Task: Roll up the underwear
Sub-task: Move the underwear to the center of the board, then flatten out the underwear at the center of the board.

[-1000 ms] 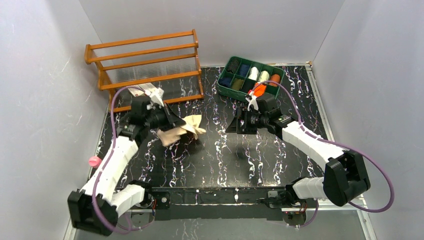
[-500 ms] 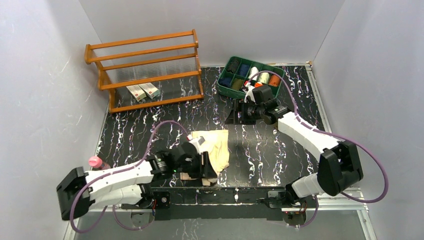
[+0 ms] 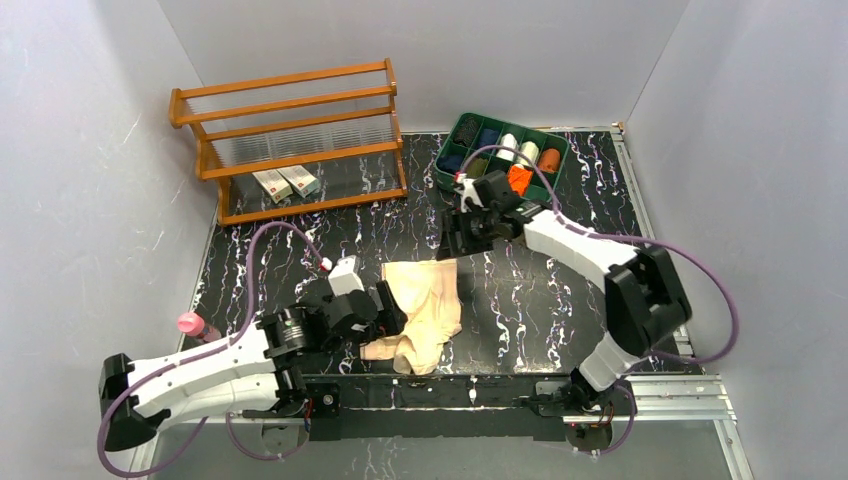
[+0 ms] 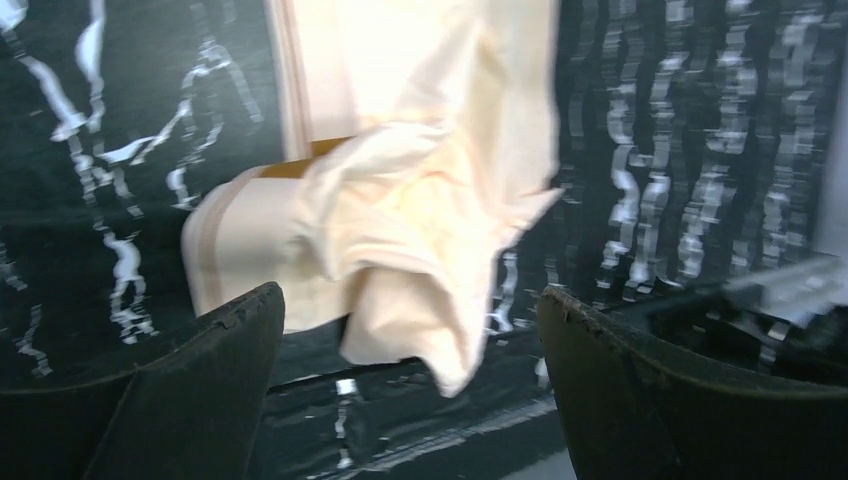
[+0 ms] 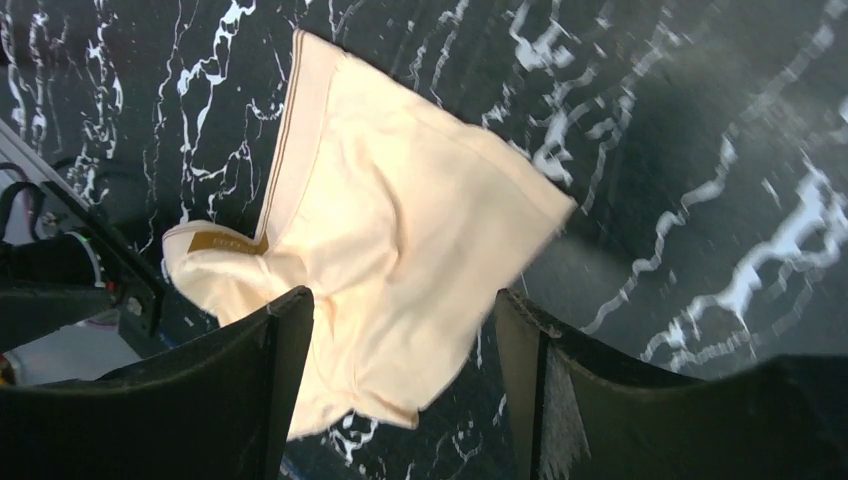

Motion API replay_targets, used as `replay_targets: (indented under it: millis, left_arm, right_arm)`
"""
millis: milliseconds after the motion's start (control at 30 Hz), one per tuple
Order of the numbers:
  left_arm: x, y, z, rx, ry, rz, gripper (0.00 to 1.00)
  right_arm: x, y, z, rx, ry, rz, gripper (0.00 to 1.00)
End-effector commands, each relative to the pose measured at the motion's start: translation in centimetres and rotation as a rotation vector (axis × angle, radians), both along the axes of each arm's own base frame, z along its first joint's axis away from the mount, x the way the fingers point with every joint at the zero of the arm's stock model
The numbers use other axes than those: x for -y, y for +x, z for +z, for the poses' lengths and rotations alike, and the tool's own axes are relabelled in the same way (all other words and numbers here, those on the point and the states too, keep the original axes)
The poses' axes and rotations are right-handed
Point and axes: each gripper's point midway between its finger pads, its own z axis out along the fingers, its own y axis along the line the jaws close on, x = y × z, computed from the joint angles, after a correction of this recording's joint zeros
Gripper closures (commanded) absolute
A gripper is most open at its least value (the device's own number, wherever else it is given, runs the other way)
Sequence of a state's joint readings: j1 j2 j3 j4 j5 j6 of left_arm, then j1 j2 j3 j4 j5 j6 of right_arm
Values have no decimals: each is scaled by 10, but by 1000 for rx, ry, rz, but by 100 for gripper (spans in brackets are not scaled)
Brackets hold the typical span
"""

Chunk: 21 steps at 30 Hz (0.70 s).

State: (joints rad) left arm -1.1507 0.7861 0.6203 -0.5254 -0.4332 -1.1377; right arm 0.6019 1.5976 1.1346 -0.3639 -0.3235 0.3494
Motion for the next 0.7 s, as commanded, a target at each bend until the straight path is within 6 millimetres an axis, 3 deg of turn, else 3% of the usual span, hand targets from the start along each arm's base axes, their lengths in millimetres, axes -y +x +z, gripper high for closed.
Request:
replay_targets:
  millis: [0,167,400,667]
  left_arm:
    - [-40,1,-43,-55,264,98,4]
    - [-51,-4,-68,-105,340,139,2]
    - [-48,-21,-98,-169,237,109,5]
    - [-48,-32,-118,-213,161,110,33]
  right_arm:
    - [-38,11,-4,66,-42,123,26]
    - [-78,25,-28,131,-77,236,24]
    - [-120,30,-59,212,-128,406,21]
    - [-126,32,-89,391,-292,503,17]
